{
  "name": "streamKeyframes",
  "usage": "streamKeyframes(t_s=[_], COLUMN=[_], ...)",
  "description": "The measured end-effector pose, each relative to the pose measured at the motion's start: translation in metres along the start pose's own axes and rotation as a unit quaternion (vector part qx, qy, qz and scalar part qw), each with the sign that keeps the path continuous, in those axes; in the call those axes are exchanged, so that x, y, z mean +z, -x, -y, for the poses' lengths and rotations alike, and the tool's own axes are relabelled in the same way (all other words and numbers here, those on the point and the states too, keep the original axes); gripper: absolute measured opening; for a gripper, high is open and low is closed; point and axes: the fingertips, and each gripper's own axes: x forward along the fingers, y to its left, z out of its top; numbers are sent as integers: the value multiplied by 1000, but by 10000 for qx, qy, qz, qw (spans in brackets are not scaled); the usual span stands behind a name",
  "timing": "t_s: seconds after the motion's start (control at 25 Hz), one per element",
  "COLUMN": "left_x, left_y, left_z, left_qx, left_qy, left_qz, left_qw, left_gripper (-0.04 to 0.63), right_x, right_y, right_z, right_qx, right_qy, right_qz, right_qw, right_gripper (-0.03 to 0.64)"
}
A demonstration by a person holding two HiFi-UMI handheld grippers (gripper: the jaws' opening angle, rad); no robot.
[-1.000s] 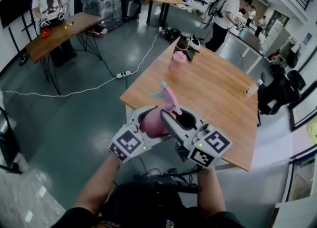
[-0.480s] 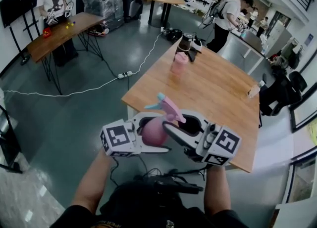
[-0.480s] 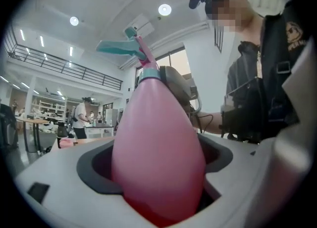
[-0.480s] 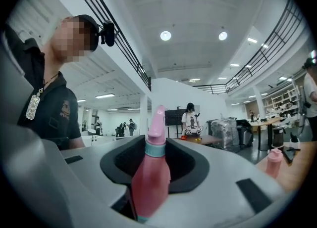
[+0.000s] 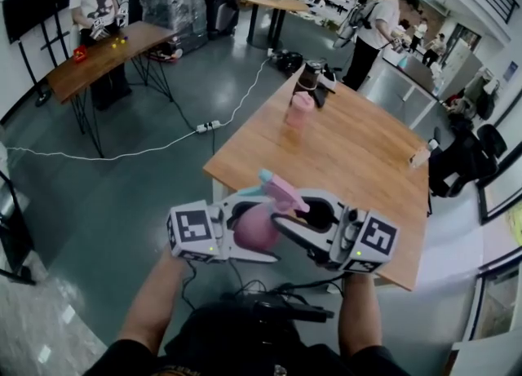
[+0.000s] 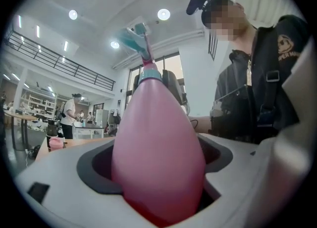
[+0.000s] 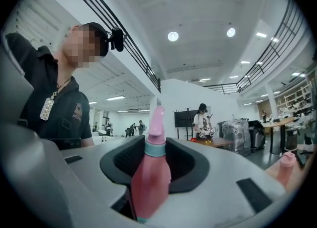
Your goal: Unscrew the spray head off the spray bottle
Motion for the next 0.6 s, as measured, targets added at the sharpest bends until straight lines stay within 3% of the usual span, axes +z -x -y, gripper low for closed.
streamKeyframes(t_s=[0.2, 0.32, 0.6], left_x=[6, 6, 7], left_y=[12, 19, 32], left_z=[-22, -37, -82], left_qx=[682, 1107, 2504], left_qy=[-17, -89, -305], left_qz=[120, 91, 106], left_qw=[9976, 9938, 9676], left_gripper=[442, 442, 442], right_x=[1, 3, 2], right_y=[-4, -4, -8], right_z=[12, 28, 52], right_qx=[-417, -878, -1700], right_qy=[-87, -110, -199], right_qz=[74, 100, -2], right_qw=[9991, 9960, 9853], right_gripper=[184, 186, 186])
